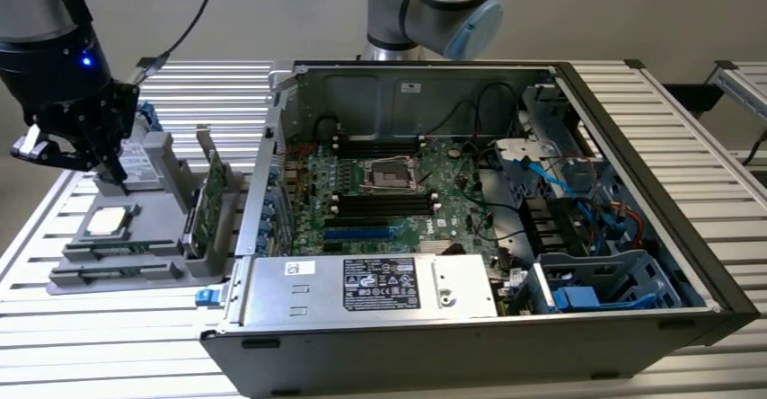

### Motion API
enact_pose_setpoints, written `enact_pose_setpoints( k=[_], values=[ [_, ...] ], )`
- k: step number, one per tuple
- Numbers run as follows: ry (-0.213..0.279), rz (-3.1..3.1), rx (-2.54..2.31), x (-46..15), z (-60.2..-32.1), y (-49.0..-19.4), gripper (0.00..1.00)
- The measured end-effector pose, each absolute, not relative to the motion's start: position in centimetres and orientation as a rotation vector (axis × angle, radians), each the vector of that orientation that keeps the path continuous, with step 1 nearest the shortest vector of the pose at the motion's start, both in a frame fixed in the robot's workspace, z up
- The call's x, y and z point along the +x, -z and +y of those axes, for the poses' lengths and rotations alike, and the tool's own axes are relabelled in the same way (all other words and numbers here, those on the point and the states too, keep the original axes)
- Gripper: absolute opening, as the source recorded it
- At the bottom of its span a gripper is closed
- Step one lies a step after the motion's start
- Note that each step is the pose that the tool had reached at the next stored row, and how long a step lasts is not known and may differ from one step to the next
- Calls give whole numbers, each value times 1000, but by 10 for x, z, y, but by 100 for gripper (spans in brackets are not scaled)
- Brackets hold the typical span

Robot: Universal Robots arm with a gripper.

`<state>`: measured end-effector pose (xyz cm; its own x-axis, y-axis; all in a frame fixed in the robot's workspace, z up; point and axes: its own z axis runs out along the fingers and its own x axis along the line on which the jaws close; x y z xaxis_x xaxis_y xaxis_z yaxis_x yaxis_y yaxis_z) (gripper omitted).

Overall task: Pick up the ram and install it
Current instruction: 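Pick up the ram and move it above insertion slot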

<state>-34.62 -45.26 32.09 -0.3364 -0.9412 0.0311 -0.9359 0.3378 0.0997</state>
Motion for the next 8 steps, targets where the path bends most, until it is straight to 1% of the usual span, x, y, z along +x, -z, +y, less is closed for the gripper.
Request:
enact_pose_setpoints(
  k=[8],
  values=[
    [104,-2432,1857,-356,-453,-315,10]
  ],
)
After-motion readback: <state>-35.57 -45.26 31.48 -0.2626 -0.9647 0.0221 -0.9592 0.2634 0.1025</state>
